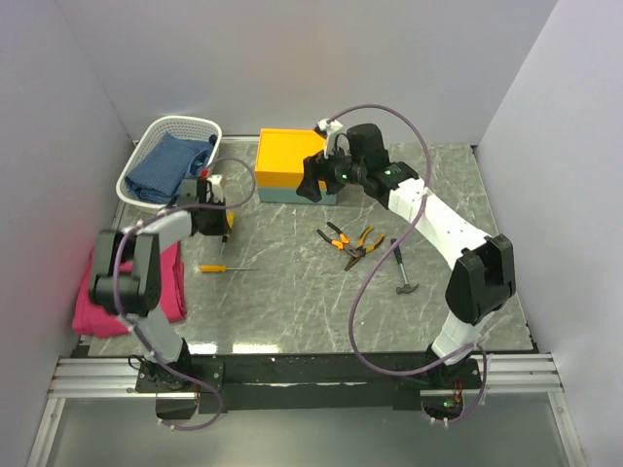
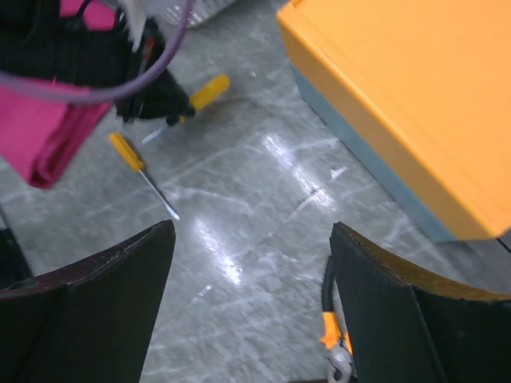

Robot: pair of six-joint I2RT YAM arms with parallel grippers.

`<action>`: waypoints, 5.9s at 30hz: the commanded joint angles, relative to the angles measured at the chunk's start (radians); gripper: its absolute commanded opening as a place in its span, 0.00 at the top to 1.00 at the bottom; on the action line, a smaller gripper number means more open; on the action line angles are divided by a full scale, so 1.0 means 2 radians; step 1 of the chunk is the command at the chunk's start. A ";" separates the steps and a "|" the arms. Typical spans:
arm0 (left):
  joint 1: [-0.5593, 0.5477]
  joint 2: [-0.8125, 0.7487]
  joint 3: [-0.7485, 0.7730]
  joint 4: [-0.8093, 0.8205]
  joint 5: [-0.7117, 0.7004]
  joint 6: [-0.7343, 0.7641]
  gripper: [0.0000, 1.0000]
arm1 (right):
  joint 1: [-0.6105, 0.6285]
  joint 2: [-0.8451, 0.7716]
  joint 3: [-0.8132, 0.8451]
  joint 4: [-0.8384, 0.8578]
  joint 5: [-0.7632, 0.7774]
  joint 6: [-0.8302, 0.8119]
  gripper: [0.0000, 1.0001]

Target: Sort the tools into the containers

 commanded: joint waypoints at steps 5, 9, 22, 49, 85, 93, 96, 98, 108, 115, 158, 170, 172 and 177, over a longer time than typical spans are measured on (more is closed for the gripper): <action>-0.005 -0.220 -0.092 0.120 0.134 -0.016 0.99 | -0.011 0.052 0.050 0.095 -0.161 0.176 0.16; -0.011 -0.234 -0.081 0.156 0.167 -0.059 0.99 | -0.011 0.082 0.061 0.120 -0.212 0.187 0.18; -0.058 -0.193 -0.030 0.202 0.192 -0.119 0.99 | -0.008 0.160 0.120 0.254 -0.250 0.304 0.20; -0.082 -0.192 -0.020 0.206 0.199 -0.131 0.71 | 0.015 0.174 0.149 0.175 -0.177 0.250 1.00; -0.084 -0.212 -0.053 0.156 0.181 -0.064 0.44 | -0.126 0.137 0.221 -0.024 0.159 -0.111 1.00; -0.084 -0.214 -0.058 0.146 0.178 -0.062 0.44 | -0.117 0.143 0.199 -0.052 0.148 -0.144 0.73; -0.084 -0.217 -0.060 0.146 0.172 -0.060 0.44 | -0.107 0.135 0.185 -0.054 0.155 -0.154 0.62; -0.084 -0.219 -0.062 0.147 0.168 -0.060 0.44 | -0.103 0.134 0.173 -0.053 0.169 -0.155 0.40; -0.045 -0.234 -0.056 0.104 0.092 -0.064 0.40 | -0.095 0.062 0.159 -0.029 0.050 -0.144 0.15; 0.074 -0.238 -0.015 0.094 0.050 -0.111 0.25 | -0.038 0.042 0.094 -0.045 -0.157 -0.145 0.20; 0.136 -0.393 -0.099 0.057 0.087 -0.136 0.03 | 0.260 0.393 0.230 0.040 0.073 -0.135 0.40; 0.134 -0.343 -0.069 0.093 0.057 -0.149 0.04 | 0.194 0.277 0.222 -0.040 -0.002 -0.128 1.00; 0.134 -0.325 -0.050 0.110 0.055 -0.151 0.05 | 0.173 0.233 0.219 -0.056 -0.041 -0.118 1.00; 0.114 -0.273 -0.011 0.141 0.057 -0.149 0.06 | 0.080 0.125 0.177 -0.023 -0.107 -0.012 1.00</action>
